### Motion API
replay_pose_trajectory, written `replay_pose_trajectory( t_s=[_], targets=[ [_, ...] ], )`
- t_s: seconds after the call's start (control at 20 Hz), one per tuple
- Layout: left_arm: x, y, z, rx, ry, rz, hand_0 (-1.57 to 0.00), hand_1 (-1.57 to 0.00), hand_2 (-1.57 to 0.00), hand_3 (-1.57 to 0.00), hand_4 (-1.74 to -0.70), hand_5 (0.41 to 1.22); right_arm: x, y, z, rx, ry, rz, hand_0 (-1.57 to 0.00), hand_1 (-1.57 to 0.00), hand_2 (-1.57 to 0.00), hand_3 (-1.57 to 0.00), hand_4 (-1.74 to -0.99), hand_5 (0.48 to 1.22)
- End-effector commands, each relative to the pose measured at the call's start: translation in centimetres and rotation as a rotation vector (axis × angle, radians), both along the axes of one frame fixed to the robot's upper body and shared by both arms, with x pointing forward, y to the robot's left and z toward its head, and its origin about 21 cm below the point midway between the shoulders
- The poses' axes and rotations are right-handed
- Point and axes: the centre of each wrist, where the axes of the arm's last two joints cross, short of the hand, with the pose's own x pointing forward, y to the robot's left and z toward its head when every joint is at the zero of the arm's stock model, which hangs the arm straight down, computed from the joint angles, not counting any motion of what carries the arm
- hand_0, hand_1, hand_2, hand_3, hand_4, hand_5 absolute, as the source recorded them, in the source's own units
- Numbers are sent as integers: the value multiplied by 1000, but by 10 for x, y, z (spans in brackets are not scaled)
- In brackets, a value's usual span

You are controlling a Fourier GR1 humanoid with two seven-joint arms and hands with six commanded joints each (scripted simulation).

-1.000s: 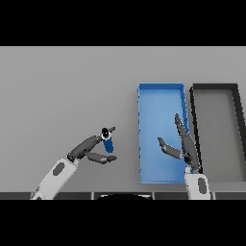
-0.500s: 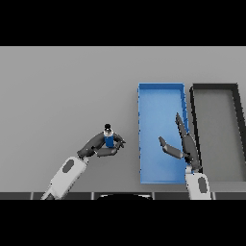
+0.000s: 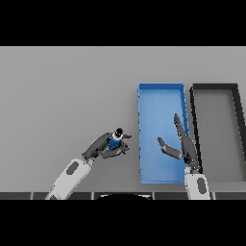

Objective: Pick up the blue pipe and place it into the blue bin.

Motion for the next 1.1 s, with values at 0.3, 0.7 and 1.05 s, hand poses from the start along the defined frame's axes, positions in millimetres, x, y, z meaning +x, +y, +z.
replay_pose_trajectory(
  t_s=[0.3,0.7,1.05],
  targets=[
    [3,-17,49,-58,-100,-98,-1551,-1553,-1555,-1445,-1723,1214,-1,-5,-1,-19,-14,-8,1,1,1,1,-1217,635],
    [0,-24,64,-35,-80,-137,-1568,-1568,-1568,-1442,-1729,1219,-21,2,-13,41,34,-43,1,1,1,1,-1177,629],
    [-2,-18,57,-13,-78,-137,-1570,-1570,-1570,-1439,-1731,1220,-47,17,-35,182,113,-131,1,1,1,1,-1197,618]
  ],
)
